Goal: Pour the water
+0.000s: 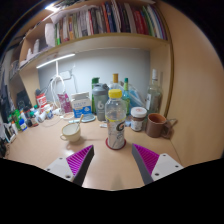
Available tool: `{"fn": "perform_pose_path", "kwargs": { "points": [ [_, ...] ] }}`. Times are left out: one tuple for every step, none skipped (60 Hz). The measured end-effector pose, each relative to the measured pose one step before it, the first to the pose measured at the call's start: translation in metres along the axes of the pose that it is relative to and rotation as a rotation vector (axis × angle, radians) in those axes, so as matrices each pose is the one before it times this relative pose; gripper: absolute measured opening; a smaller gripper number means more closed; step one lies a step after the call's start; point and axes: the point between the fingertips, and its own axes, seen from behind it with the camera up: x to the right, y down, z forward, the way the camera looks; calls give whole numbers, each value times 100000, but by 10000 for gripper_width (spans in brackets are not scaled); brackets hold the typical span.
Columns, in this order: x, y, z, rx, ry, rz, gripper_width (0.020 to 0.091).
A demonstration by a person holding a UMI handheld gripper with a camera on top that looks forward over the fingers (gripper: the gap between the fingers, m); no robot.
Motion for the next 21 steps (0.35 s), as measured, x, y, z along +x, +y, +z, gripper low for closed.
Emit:
{"fn": "perform_pose_path", "kwargs": {
  "points": [
    [-202, 86, -1166, -184, 411, 301, 840],
    [-198, 47, -1180, -136, 379, 279, 838],
    [-209, 59, -1223, -170, 394, 137, 838],
    [-251, 58, -1180, 44, 545, -164, 840],
    [-189, 66, -1276, -95, 552, -183, 840],
    [-238, 13, -1346, 147, 712, -166, 838],
    [-208, -31, -1275, 150, 565, -231, 838],
    [-232, -59, -1263, 244, 462, -243, 840],
    [-243, -55, -1254, 297, 426, -288, 840],
    [-238, -55, -1216, 219, 415, -249, 839],
    [-272, -79, -1269, 270, 401, -164, 839],
    [-282, -72, -1225, 265, 311, -102, 841],
    [-271, -101, -965, 382, 41, -188, 840],
    [-313, -85, -1189, 160, 50, -4, 838],
    [-420, -56, -1225, 126, 130, 110, 840],
    [-322, -95, -1089, 248, 28, 13, 839],
    [-318, -116, -1065, 261, 17, 11, 840],
    [-332, -120, -1044, 278, -27, 9, 844],
    [-311, -118, -986, 260, -31, -31, 846],
    [-271, -105, -936, 264, 51, 72, 847],
    [-239, -113, -905, 295, 67, 15, 848]
  ]
}}
